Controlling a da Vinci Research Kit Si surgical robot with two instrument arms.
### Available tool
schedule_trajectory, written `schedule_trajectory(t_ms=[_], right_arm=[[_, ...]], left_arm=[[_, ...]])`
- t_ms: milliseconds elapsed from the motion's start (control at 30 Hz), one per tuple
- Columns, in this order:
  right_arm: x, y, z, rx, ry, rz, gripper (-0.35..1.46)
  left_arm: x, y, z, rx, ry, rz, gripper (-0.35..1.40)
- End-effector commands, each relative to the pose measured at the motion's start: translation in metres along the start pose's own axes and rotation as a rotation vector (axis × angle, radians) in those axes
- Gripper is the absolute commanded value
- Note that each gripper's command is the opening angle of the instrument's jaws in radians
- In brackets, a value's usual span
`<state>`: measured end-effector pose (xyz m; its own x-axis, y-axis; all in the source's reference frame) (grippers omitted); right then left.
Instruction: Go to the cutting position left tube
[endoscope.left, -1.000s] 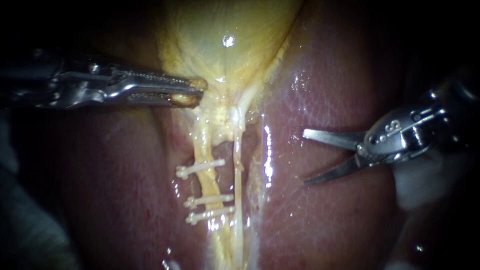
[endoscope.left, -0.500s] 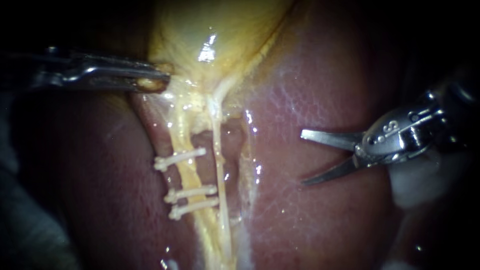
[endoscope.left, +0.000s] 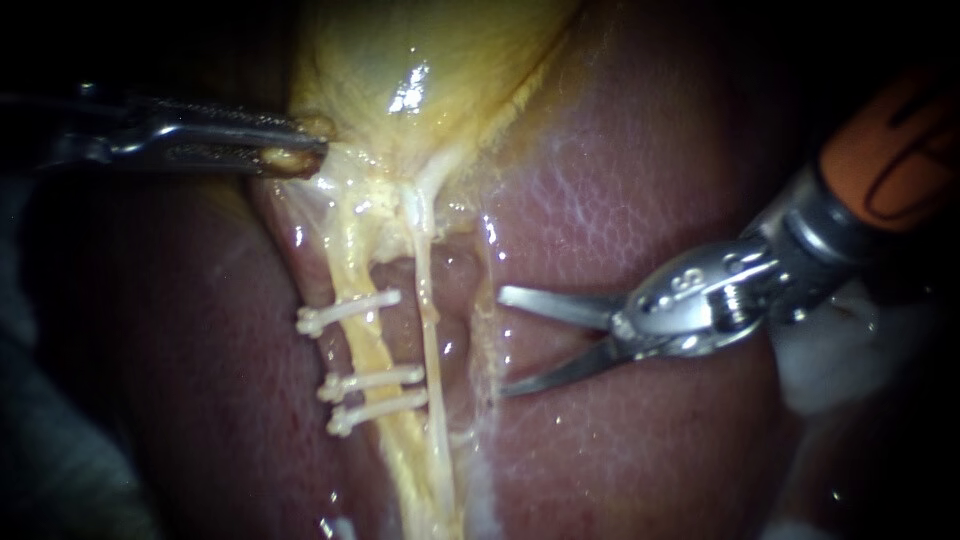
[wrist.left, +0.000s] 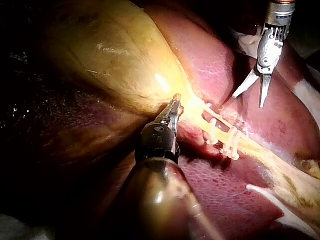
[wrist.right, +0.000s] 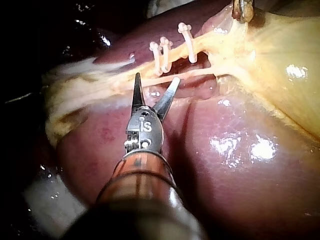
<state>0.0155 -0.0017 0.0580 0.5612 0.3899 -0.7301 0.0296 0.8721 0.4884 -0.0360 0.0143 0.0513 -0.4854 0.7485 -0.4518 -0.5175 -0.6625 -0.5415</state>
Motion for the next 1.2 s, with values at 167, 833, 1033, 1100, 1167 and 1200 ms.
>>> schedule_trajectory(t_ms=[167,833,1033,1100,1167,1200], right_arm=[[-0.0001,0.0009,0.0031,0.064,0.047,0.053,1.45],[-0.0054,0.0042,0.0096,0.217,0.031,0.134,1.43],[-0.0045,0.0045,0.0109,0.256,0.069,0.126,1.43],[-0.004,0.0045,0.0116,0.275,0.09,0.128,1.43],[-0.0035,0.0043,0.0122,0.291,0.1,0.125,1.43],[-0.0033,0.0042,0.0124,0.299,0.106,0.121,1.43]], left_arm=[[0.0,0.0002,-0.0001,0.001,0.0,0.0,-0.35],[0.0,0.0003,-0.0002,0.001,0.0,-0.001,-0.35],[0.0001,0.0004,-0.0001,0.002,0.0,-0.002,-0.35],[0.0001,0.0004,-0.0001,0.002,0.0,-0.002,-0.35],[0.0001,0.0004,-0.0001,0.002,0.0,-0.002,-0.35],[0.0001,0.0004,-0.0001,0.002,0.0,-0.002,-0.35]])
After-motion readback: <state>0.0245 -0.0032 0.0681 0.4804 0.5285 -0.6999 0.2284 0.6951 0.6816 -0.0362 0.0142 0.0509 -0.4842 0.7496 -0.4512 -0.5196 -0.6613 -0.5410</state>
